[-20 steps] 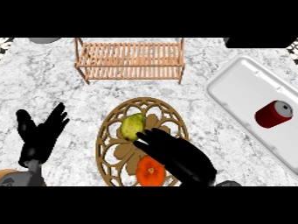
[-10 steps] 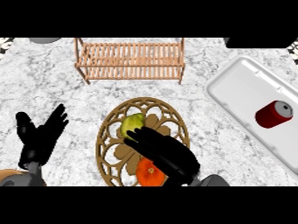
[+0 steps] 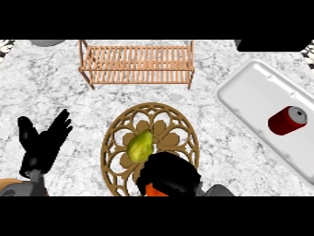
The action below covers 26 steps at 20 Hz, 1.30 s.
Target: Pick the squash from the placemat and place it in the tiered shelf
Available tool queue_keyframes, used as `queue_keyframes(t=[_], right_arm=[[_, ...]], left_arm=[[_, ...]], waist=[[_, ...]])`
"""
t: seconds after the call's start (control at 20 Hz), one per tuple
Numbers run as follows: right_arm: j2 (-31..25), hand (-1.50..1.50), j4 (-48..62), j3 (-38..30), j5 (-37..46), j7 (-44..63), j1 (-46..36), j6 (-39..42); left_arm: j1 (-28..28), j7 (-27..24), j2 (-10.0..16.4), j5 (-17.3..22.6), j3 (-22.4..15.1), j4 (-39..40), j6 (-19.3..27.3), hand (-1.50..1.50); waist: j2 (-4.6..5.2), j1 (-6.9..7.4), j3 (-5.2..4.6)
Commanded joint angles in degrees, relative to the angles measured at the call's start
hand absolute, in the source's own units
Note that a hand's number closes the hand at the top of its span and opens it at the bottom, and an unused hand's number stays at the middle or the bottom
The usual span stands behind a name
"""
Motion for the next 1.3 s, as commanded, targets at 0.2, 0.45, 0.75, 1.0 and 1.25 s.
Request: queue_keyframes(t=[0.2, 0.45, 0.75, 1.0, 1.25], right_arm=[[-1.1, 1.50, -2.7, 2.3, -1.2, -9.5, 7.7, -4.0], [2.8, 1.50, 2.6, -3.8, -6.5, 25.6, 2.7, -4.9], [2.9, 1.50, -3.9, 0.4, -11.2, 48.5, -5.0, -15.3], [2.9, 1.50, -9.4, 4.4, -9.0, 65.8, -18.4, -21.9], [2.9, 1.50, -11.9, 3.4, -6.4, 84.1, -33.8, -22.4]], left_arm=[[-0.5, -1.9, -1.4, -1.5, 0.4, 2.5, 0.1, 0.00], [-1.5, 1.5, 0.1, -0.1, 0.8, 0.1, -0.7, 0.00], [-0.7, 0.4, -0.5, -1.0, -0.7, 1.0, -1.3, 0.00], [-2.5, 1.1, -1.7, -2.3, -1.9, 1.2, 0.0, 0.00], [-2.6, 0.6, -1.1, -1.8, -1.2, 2.6, -0.9, 0.00]], waist=[[0.47, -0.18, 0.00], [0.87, 1.23, -0.15], [0.42, 3.23, -0.08], [-0.04, 3.51, -0.19], [-0.28, 3.44, -0.33]])
